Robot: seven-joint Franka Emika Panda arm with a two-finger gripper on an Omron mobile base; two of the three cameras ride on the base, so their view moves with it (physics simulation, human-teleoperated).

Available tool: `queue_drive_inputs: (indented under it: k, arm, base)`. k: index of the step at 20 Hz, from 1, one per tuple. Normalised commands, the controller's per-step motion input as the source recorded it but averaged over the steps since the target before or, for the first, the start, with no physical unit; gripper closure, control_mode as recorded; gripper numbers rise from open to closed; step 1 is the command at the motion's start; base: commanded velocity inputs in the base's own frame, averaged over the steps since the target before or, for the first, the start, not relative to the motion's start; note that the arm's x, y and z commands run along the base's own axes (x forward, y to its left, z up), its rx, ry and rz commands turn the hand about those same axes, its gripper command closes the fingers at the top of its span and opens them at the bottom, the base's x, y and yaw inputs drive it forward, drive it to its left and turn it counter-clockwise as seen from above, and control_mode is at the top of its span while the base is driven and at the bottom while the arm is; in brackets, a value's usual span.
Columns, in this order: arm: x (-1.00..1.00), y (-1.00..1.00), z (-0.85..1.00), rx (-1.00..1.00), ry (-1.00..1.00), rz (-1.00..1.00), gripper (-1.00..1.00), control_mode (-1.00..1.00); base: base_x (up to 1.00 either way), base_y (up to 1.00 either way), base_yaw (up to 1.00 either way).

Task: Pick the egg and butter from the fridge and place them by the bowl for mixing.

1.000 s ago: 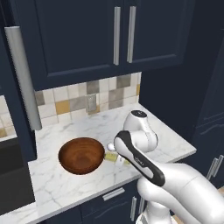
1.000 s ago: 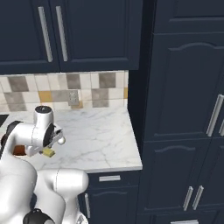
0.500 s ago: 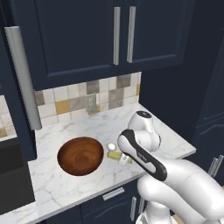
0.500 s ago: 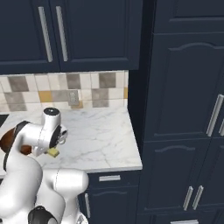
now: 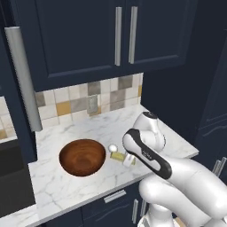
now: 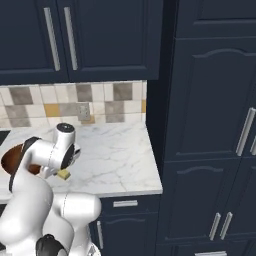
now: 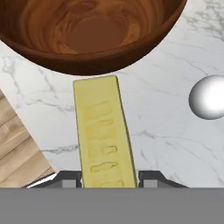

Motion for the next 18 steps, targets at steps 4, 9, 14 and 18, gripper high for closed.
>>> queue_drive_inputs:
  k: [4,9,14,18]
  arm:
    - [0.1,-0.01,-0.13,0.0,0.0,0.0,1.0,-1.0]
    - [0.44,0.0,-0.1,0.0,0.0,0.0,-1.0,-1.0]
    - [0.04,0.0,-0.03,0.0,0.0,0.0,-1.0,-1.0]
    - [-0.09,0.0,0.24,0.0,-0.04,0.0,-1.0,-1.0]
  base:
    - [0.0,0.0,0.0]
    - [0.0,0.0,0.0]
    - [0.0,0.0,0.0]
    - [0.0,0.0,0.0]
